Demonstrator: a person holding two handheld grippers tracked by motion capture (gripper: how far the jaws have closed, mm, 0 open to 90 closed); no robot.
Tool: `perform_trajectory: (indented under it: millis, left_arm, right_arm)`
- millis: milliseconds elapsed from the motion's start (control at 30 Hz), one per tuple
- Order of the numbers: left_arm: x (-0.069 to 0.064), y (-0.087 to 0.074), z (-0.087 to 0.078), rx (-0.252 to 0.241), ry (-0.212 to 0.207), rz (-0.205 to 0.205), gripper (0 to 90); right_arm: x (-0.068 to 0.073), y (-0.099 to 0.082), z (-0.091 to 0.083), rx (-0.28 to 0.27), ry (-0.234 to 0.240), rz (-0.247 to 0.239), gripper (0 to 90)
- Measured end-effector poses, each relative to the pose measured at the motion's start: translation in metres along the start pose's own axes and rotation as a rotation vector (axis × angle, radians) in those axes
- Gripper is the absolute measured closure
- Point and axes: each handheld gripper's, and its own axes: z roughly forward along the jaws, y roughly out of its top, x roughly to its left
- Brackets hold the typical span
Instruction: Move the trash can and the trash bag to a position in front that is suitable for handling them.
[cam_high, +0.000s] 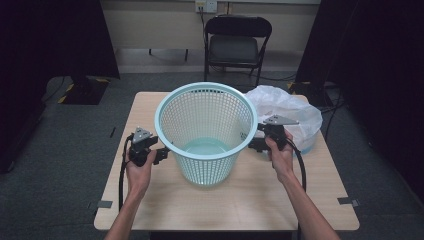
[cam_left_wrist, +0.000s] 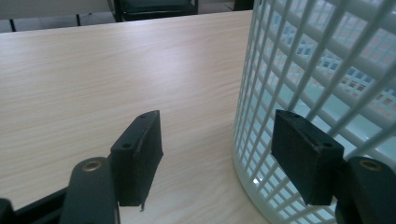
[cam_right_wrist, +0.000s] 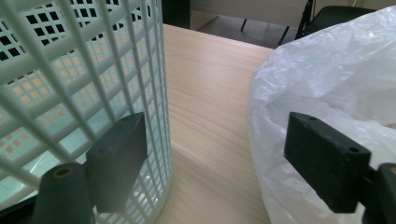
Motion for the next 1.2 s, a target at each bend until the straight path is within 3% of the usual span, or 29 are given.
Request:
perform_trajectory:
  millis: [267,433,600,767,900,967,1033,1200]
  left_arm:
    - [-0.019,-0.002,0.001,-0.001,-0.059,0.019,39.4]
    - [-0.025,-0.006,-0.003,0.004,-0.095,0.030,38.3]
    - [-0.032,-0.011,-0.012,0.012,-0.100,0.038,38.3]
    - [-0.038,-0.018,-0.022,0.020,-0.147,0.037,38.9]
    - [-0.043,-0.022,-0.029,0.019,-0.147,0.060,38.5]
    - [-0.045,-0.022,-0.033,0.025,-0.136,0.102,36.3]
    - [-0.047,-0.023,-0.036,0.026,-0.141,0.109,35.9]
    - [-0.051,-0.028,-0.041,0.027,-0.173,0.116,34.8]
  right_arm:
    - [-0.005,-0.011,-0.018,-0.006,-0.007,-0.003,26.9]
    - [-0.006,-0.019,-0.032,0.003,0.012,-0.015,26.7]
    - [0.001,-0.024,-0.043,0.005,0.030,-0.043,29.6]
    - [0.005,-0.034,-0.058,0.005,0.067,-0.040,29.1]
    - [0.009,-0.041,-0.067,0.001,0.087,-0.044,28.8]
    - [0.011,-0.043,-0.072,0.001,0.100,-0.047,28.5]
    - [0.012,-0.048,-0.076,-0.005,0.111,-0.052,24.2]
    - [0.013,-0.055,-0.086,-0.015,0.127,-0.041,23.5]
